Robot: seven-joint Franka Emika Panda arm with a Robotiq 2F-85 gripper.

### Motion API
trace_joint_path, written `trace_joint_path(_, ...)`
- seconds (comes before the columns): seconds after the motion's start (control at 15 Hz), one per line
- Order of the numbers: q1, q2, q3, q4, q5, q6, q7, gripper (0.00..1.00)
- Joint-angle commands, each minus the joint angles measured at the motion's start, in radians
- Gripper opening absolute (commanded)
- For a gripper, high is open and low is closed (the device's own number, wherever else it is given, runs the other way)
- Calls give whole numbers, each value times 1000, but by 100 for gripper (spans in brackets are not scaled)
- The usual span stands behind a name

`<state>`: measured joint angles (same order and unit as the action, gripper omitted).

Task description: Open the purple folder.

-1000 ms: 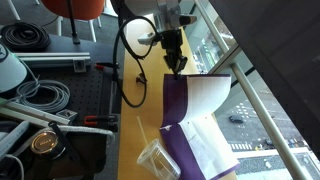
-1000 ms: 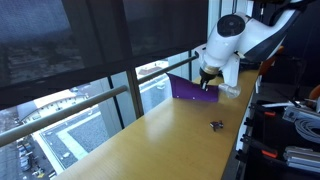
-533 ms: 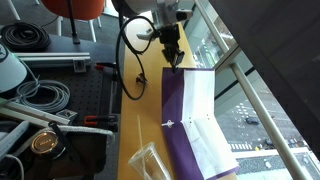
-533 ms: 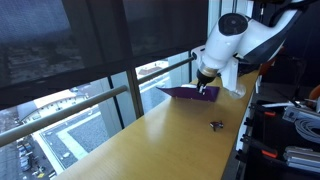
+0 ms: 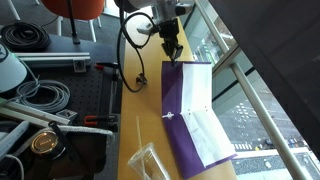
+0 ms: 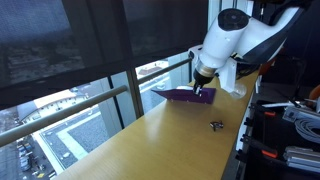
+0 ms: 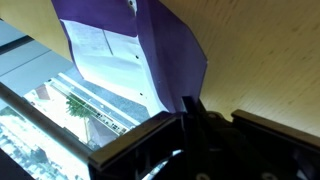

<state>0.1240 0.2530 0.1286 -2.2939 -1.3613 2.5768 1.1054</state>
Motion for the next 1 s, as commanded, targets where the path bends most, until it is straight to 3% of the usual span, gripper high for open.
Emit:
trace_joint_path(0.0,10,-3,16,-8,44,7,12,0)
trace_joint_path(0.27,20,-2,20,-13,47,9,19,0)
trace_joint_path(0.33,20,-3,20,-14,49,9,19,27)
trace_joint_path(0.47,23,-9,14,-18,69,15,5,34)
trace_joint_path(0.93,23,-19,12,-24,122,21,-4,85)
